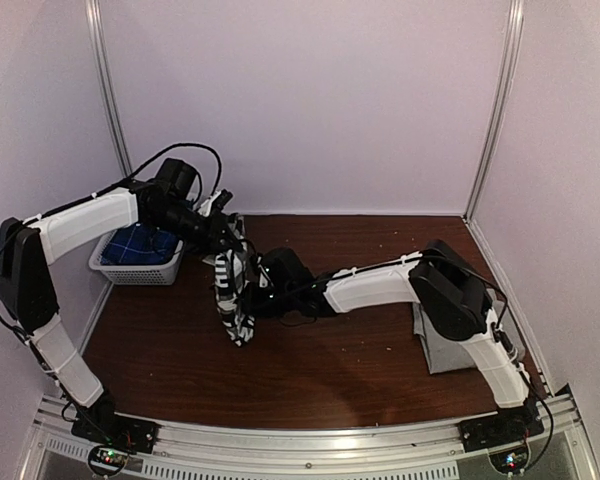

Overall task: Fold and stack the long sleeve shirts
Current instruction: Turn over the square-folded shirt at the center of the board.

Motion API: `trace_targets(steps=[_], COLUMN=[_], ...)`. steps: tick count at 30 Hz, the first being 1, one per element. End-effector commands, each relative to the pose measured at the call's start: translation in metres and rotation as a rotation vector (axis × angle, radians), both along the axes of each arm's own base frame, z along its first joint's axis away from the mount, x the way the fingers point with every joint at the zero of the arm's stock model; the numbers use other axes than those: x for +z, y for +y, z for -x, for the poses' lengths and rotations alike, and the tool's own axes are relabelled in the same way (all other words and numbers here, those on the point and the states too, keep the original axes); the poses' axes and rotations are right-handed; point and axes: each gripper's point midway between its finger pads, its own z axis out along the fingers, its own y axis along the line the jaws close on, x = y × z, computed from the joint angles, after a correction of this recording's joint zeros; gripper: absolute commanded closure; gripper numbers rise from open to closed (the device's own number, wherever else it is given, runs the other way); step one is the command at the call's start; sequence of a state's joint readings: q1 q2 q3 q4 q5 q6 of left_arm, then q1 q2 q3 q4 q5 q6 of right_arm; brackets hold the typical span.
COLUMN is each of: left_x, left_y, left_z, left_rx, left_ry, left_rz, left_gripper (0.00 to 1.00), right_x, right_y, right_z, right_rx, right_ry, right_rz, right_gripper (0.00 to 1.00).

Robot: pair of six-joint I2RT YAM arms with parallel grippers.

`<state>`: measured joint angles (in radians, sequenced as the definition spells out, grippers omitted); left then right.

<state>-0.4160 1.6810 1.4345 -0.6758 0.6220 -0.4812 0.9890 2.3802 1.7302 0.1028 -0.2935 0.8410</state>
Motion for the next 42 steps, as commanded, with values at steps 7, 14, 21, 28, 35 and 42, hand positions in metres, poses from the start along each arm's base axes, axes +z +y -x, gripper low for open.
trace_targets(steps=[7, 14, 21, 28, 35, 42], left_x=[0.024, 0.017, 0.01, -0.03, -0.03, -0.021], left_y=[-0.019, -0.024, -0.058, -0.171, -0.247, -0.19], left_z=[-0.009, -0.007, 0.005, 0.041, 0.047, 0.028], left_rx=[-0.031, -0.034, -0.058, -0.14, -0.197, -0.094], left_ry=[-0.096, -0.086, -0.079, -0.041, -0.066, -0.11], left_rz=[0.044, 0.009, -0.037, -0.039, 0.032, -0.022], left_gripper=[1.0, 1.0, 1.0, 0.97, 0.56, 0.48], right_x=[0.064, 0.103, 0.136, 0.159, 0.137, 0.103], right_y=[-0.031, -0.081, -0.151, -0.241, -0.284, -0.299], right_z=[-0.005, -0.018, -0.032, -0.031, -0.012, 0.001], right_rx=[0.025, -0.045, -0.18, -0.331, -0.355, -0.354], right_ry=[-0.049, -0.111, -0.159, -0.202, -0.173, -0.117], right_rz=[-0.154, -0.117, -0.068, 0.012, 0.16, 0.247], right_gripper=[0.69, 0.53, 0.49, 0.44, 0.39, 0.39])
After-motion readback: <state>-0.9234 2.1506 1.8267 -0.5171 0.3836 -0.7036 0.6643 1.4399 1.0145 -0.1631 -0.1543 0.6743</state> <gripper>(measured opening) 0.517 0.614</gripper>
